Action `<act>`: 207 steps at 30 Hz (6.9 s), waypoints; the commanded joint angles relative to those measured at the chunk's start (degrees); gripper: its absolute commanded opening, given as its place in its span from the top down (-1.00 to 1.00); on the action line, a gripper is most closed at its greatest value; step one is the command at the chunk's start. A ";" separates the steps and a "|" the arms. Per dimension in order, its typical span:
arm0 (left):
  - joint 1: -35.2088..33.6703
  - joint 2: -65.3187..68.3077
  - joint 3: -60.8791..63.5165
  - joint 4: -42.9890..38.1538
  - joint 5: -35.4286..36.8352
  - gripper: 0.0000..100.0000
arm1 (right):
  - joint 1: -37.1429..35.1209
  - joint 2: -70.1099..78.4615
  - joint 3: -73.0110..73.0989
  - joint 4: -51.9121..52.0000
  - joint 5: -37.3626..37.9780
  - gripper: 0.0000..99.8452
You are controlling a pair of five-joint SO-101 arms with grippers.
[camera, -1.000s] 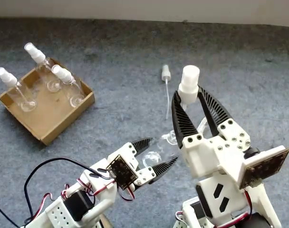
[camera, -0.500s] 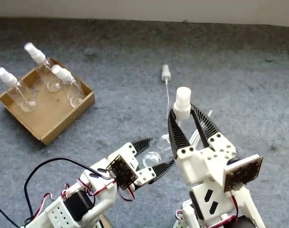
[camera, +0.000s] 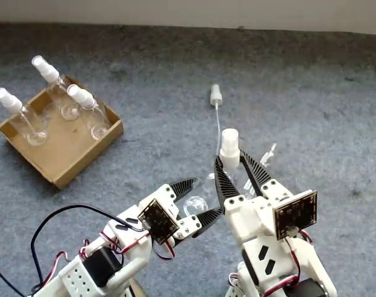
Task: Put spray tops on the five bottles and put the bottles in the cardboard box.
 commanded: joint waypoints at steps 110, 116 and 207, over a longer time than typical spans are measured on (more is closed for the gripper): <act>-7.16 -0.92 1.27 -13.63 -0.53 0.87 | 1.89 -0.48 -18.68 18.07 4.75 0.99; -14.55 -0.92 1.27 -16.18 -0.26 0.87 | 1.98 -0.48 -14.29 18.51 4.75 0.99; -10.07 -0.84 0.66 -24.00 -0.09 0.87 | -10.86 -0.57 33.01 -30.11 -11.34 0.99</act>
